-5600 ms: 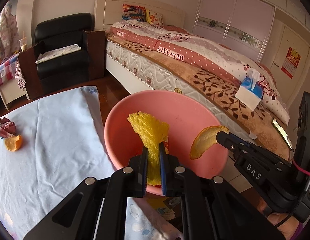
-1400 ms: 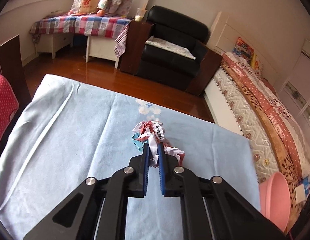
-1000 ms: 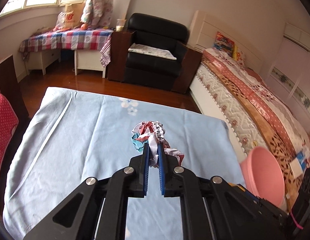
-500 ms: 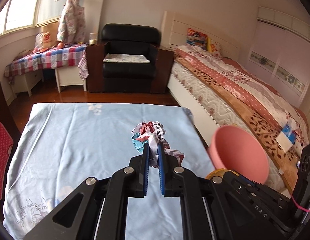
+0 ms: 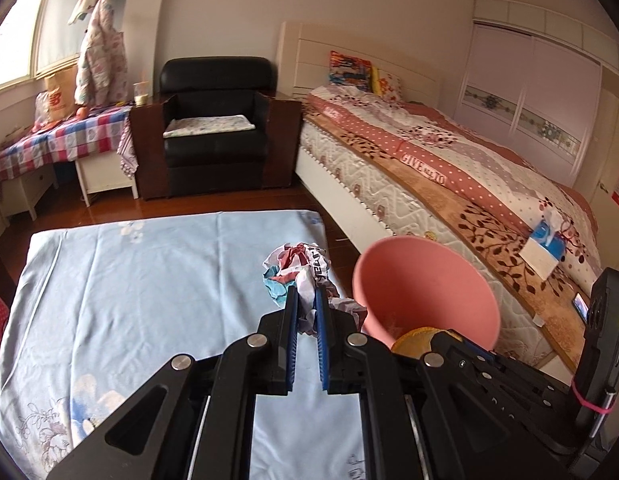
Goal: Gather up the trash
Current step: 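Carry the candy wrapper and orange peel over the pink bucket with both tools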
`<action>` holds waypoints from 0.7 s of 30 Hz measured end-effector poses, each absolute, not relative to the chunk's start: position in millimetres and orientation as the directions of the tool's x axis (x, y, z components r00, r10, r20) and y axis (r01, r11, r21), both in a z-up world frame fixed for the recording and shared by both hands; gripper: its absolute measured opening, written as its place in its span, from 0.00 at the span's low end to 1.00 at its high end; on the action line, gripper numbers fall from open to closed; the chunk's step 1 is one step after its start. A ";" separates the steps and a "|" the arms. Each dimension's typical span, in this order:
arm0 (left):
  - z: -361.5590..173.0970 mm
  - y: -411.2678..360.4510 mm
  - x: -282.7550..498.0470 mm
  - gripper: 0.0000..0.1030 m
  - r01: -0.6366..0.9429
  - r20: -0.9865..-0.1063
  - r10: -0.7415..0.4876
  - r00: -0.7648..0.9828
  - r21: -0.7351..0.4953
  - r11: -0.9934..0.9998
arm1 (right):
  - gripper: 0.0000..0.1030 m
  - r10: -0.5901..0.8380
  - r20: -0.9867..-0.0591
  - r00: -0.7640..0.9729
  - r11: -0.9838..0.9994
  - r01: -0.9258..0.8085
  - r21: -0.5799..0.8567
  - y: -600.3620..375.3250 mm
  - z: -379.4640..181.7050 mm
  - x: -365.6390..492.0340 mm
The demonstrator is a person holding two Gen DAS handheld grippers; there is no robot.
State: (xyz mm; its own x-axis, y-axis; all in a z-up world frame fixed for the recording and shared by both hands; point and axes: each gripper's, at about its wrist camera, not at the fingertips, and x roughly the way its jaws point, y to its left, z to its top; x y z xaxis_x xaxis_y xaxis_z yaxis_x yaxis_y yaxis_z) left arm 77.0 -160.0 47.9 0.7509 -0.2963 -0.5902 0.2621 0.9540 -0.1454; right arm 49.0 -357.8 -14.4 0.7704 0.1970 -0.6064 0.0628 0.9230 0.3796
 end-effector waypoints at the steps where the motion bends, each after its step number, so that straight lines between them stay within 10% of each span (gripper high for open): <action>1: 48.1 -163.6 76.9 0.07 0.268 -0.589 -0.300 0.750 -0.144 0.953 | 0.07 0.188 -0.605 0.774 0.923 0.072 0.379 -362.1 -14.2 48.3; 21: 49.8 -233.2 93.0 0.07 0.415 -0.577 -0.441 0.687 -0.186 0.891 | 0.07 0.017 -0.601 0.799 0.898 0.252 0.361 -443.2 -18.4 45.6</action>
